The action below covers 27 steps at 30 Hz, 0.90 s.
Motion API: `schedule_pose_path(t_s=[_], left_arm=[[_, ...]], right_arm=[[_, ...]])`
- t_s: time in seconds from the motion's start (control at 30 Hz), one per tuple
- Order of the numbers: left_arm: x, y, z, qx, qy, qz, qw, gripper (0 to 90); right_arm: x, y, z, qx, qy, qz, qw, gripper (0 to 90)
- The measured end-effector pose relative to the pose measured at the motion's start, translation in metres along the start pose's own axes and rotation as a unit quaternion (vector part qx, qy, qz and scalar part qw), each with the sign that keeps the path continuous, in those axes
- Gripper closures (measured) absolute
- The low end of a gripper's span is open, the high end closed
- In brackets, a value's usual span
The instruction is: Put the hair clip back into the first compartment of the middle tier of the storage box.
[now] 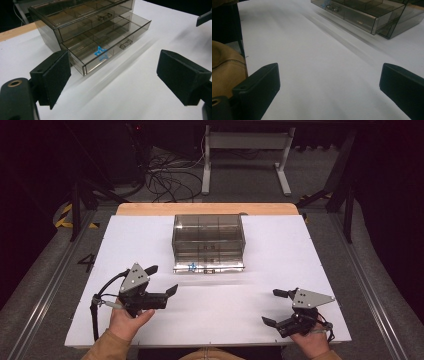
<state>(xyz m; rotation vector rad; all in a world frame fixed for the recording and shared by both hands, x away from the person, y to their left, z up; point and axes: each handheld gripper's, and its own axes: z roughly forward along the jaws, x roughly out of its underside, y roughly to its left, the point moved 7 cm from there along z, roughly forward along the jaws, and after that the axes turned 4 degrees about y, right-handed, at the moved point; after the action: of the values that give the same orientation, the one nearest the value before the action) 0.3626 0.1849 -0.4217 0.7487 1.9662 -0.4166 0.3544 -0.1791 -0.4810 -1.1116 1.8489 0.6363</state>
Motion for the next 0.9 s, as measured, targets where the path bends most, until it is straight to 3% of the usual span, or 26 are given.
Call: schedule_pose_path(t_s=[0.47,0.9], left_arm=[[0.026,0.000,-0.015,-0.010,-0.031,0.002,0.9995,11.5],[0.050,0.007,-0.014,-0.025,-0.025,0.005,0.9994,9.5]], right_arm=[[0.000,0.000,0.000,-0.001,0.001,0.001,1.0000,3.6],[0.000,0.000,0.001,-0.002,0.003,0.001,1.0000,3.6]])
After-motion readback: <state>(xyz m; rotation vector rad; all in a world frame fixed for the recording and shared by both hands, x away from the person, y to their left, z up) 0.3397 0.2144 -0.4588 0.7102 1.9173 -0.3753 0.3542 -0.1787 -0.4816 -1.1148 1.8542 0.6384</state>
